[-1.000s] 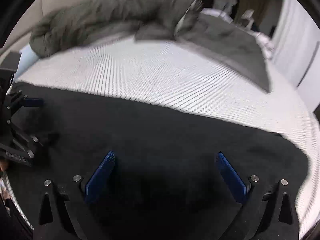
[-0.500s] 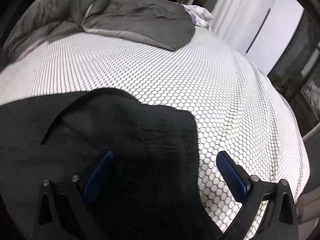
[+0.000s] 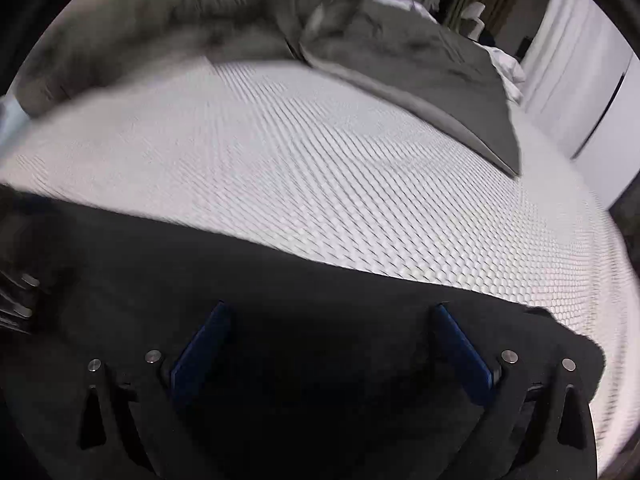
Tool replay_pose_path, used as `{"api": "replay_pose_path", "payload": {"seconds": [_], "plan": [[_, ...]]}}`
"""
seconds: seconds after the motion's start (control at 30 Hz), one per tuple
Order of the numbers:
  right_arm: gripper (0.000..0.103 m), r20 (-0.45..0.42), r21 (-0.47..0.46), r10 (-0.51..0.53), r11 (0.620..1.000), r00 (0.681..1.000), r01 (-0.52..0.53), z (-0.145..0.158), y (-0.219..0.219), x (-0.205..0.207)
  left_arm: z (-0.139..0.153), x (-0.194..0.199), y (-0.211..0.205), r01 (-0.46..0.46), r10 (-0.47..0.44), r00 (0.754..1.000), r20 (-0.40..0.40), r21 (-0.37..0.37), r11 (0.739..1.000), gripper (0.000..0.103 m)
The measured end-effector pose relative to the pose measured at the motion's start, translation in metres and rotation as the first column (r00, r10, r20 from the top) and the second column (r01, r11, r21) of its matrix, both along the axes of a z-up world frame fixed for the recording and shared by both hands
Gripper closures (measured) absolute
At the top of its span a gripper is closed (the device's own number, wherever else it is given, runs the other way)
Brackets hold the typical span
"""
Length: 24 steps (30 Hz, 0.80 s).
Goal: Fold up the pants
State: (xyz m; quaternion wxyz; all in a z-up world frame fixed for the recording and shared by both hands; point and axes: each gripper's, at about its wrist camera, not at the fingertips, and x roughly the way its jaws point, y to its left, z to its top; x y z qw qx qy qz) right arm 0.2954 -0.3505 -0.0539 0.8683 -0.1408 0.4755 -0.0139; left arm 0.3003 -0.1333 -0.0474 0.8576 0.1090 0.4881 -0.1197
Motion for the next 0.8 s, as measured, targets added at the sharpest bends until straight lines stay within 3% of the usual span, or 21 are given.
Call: {"api": "replay_pose_path", "payload": {"seconds": [0.07,0.2,0.27,0.33,0.4,0.47,0.6,0.7,0.73,0.77,0.8], "plan": [[0.001,0.001,-0.016,-0.030,0.999,1.000,0.030,-0.001,-0.020,0.005,0.001,0.005,0.024,-0.048,0.047,0.999,-0.010,-0.050,0.998,0.000],[0.001,0.019,-0.033,-0.211,0.977,0.977,0.212,0.009,-0.094,-0.003,0.003,0.006,0.085,-0.184,0.185,0.983,0.008,-0.013,0.983,0.000],[0.001,0.059,-0.127,-0.291,0.947,0.955,0.296,0.011,-0.115,-0.010,0.004,0.005,0.115,-0.249,0.249,0.969,0.011,-0.017,0.968,0.000],[0.001,0.058,-0.017,-0.329,0.944,0.943,0.330,0.016,-0.136,-0.017,0.006,0.001,0.140,-0.308,0.309,0.951,0.004,-0.039,0.951,0.000],[0.001,0.067,0.033,-0.349,0.937,0.935,0.347,0.021,-0.138,-0.024,0.015,-0.006,0.146,-0.312,0.313,0.950,0.010,-0.054,0.948,0.000],[0.001,0.101,0.026,-0.327,0.945,0.940,0.326,0.030,-0.123,-0.032,0.031,-0.020,0.142,-0.303,0.302,0.951,0.062,0.000,0.953,0.001],[0.001,0.185,0.025,-0.203,0.979,0.962,0.202,0.050,-0.077,-0.060,0.061,-0.060,0.141,-0.246,0.246,0.956,0.162,-0.018,0.969,0.001],[0.001,0.155,0.039,-0.119,0.993,0.981,0.114,0.046,-0.055,-0.082,0.062,-0.074,0.170,-0.289,0.276,0.945,0.176,0.051,0.956,0.001],[0.001,0.142,0.028,-0.096,0.995,0.985,0.093,0.043,-0.049,-0.101,0.057,-0.071,0.190,-0.328,0.314,0.935,0.167,0.064,0.943,0.007],[0.001,0.125,0.014,-0.077,0.997,0.989,0.076,0.038,-0.043,-0.100,0.052,-0.068,0.213,-0.359,0.347,0.927,0.145,0.068,0.931,0.028],[0.001,0.104,-0.003,-0.063,0.998,0.993,0.064,0.030,-0.038,-0.101,0.043,-0.065,0.236,-0.384,0.376,0.921,0.098,0.071,0.921,0.042]]}}
